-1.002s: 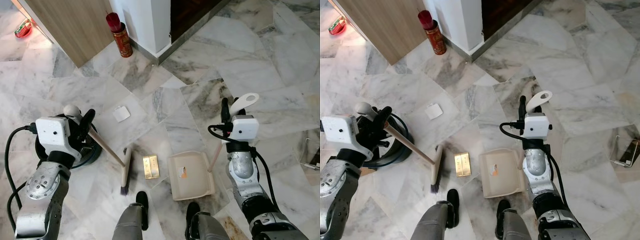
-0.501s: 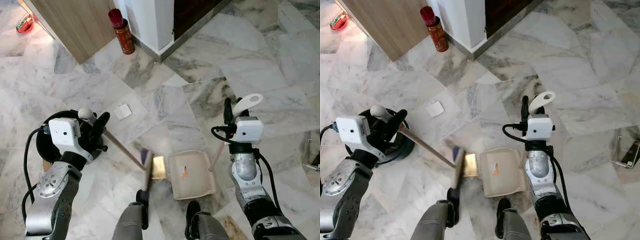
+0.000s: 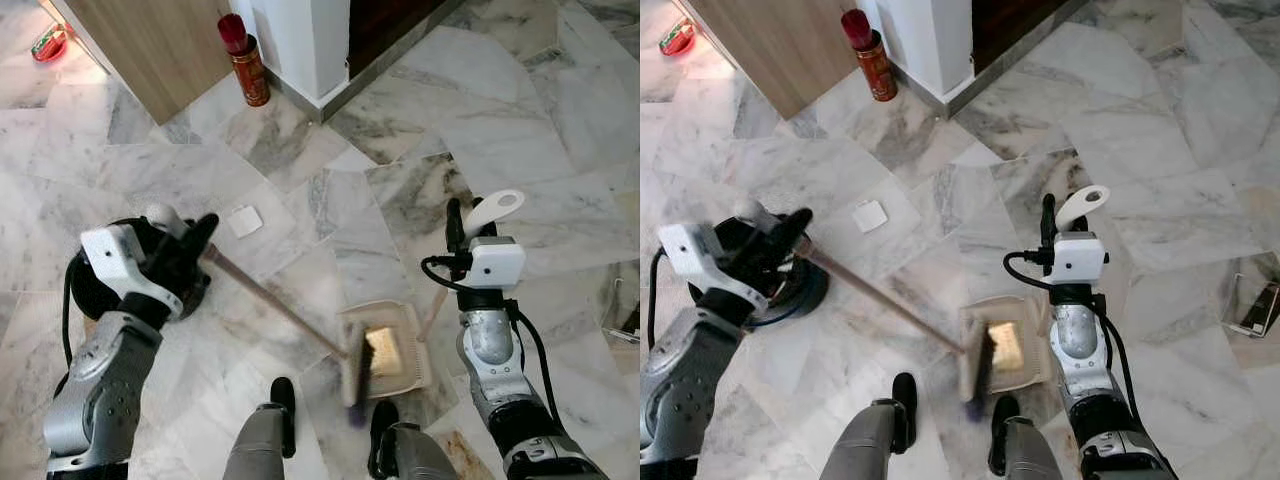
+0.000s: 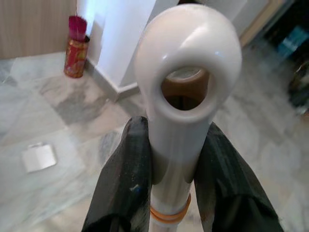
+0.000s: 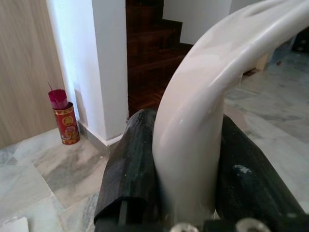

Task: Sweep floor

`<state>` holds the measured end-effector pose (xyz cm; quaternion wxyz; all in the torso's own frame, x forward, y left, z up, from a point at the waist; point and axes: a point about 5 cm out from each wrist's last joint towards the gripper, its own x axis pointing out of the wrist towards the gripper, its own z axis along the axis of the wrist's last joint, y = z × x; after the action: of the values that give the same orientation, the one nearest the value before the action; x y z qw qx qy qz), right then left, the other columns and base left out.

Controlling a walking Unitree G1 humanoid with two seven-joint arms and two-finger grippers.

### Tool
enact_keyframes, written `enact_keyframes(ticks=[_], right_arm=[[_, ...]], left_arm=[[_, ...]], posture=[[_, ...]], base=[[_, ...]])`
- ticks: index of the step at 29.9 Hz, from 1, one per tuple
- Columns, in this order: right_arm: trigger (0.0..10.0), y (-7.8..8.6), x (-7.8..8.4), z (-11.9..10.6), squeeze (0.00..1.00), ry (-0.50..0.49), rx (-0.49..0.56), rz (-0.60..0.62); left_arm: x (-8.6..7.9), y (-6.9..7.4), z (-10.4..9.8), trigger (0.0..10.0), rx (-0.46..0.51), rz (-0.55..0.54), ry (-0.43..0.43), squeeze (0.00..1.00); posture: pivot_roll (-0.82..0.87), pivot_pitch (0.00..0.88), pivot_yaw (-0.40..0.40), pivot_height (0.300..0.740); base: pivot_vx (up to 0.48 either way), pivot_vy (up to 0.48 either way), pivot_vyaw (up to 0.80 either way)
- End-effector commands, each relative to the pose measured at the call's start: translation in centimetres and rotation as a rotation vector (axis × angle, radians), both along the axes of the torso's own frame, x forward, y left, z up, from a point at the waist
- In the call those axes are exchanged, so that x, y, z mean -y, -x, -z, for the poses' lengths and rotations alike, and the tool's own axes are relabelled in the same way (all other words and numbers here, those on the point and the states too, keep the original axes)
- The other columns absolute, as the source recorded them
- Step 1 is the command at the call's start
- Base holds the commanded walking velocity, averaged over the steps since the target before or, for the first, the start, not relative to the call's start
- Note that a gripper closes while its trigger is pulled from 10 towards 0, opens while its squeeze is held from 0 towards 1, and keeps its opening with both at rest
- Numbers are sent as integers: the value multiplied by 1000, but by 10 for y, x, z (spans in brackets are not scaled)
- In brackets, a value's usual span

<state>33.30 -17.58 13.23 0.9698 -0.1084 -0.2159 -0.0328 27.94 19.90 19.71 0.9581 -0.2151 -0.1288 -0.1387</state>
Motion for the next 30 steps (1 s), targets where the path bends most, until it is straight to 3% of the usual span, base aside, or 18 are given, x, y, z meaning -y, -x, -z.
enact_keyframes(ticks=[1, 10, 16, 22, 23, 26, 30], right_arm=[[10000, 14, 9, 50, 0, -6, -252, 51], [10000, 9, 6, 50, 0, -87, -270, 65], [10000, 14, 6, 58, 0, -142, -294, 95], [10000, 14, 6, 62, 0, -152, -312, 113], [10000, 14, 7, 62, 0, -155, -317, 113], [10000, 14, 4, 62, 0, -163, -314, 87], [10000, 15, 6, 59, 0, -171, -286, 93]], left_arm=[[-12, 3, -2, 10000, 19, -44, 37, 0], [-21, 5, -22, 10000, 93, -117, -74, 0], [-27, 12, -49, 10000, 199, -203, -177, 0], [-21, 13, -52, 10000, 218, -173, -218, 0], [-17, 12, -50, 10000, 215, -167, -264, 0], [-10, 10, -33, 10000, 179, -163, -406, 0], [-7, 10, -16, 10000, 136, -157, -420, 0]], posture=[[238, 492, 117, 740], [226, 385, 98, 740], [223, 290, 100, 740], [215, 212, 91, 740], [209, 188, 87, 740], [201, 153, 81, 740], [168, 124, 83, 740]], base=[[0, 0, 0], [0, 0, 0], [0, 0, 0], [0, 0, 0], [0, 0, 0], [0, 0, 0], [0, 0, 0]])
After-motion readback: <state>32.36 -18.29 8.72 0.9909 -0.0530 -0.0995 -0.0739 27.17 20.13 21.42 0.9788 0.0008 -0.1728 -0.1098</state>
